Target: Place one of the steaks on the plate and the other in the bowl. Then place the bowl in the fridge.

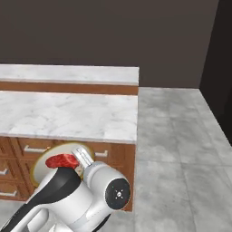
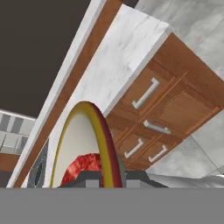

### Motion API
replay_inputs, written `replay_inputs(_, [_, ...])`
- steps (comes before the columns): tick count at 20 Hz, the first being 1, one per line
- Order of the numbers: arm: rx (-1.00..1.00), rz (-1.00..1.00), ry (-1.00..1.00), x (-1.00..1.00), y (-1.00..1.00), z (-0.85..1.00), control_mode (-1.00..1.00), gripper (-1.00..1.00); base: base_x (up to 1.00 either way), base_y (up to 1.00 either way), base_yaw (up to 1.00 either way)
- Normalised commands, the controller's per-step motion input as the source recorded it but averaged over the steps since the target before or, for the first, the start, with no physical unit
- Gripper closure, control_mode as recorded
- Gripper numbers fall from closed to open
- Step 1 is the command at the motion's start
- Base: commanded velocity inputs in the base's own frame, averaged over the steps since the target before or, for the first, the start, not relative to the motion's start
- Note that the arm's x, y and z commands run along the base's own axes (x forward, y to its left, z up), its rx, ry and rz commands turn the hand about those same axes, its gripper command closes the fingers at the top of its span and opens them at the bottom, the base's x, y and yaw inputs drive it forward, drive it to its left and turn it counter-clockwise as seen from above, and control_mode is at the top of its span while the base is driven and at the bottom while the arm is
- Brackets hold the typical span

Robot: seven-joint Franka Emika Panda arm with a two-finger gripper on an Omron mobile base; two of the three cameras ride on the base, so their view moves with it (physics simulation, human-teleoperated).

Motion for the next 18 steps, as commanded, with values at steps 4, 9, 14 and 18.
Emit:
replay_inputs(4, [0.0, 0.0, 0.0, 0.0, 0.0, 0.0, 1.0, 1.0, -0.15, -1.0, -0.15])
replay_inputs(9, [0.0, 0.0, 0.0, 0.0, 0.0, 0.0, 1.0, 1.0, -0.03, -1.0, -0.14])
replay_inputs(14, [0.0, 0.0, 0.0, 0.0, 0.0, 0.0, 1.0, 1.0, 0.09, -1.0, -0.08])
replay_inputs(18, [0.0, 0.0, 0.0, 0.0, 0.0, 0.0, 1.0, 1.0, 0.69, -1.0, -0.01])
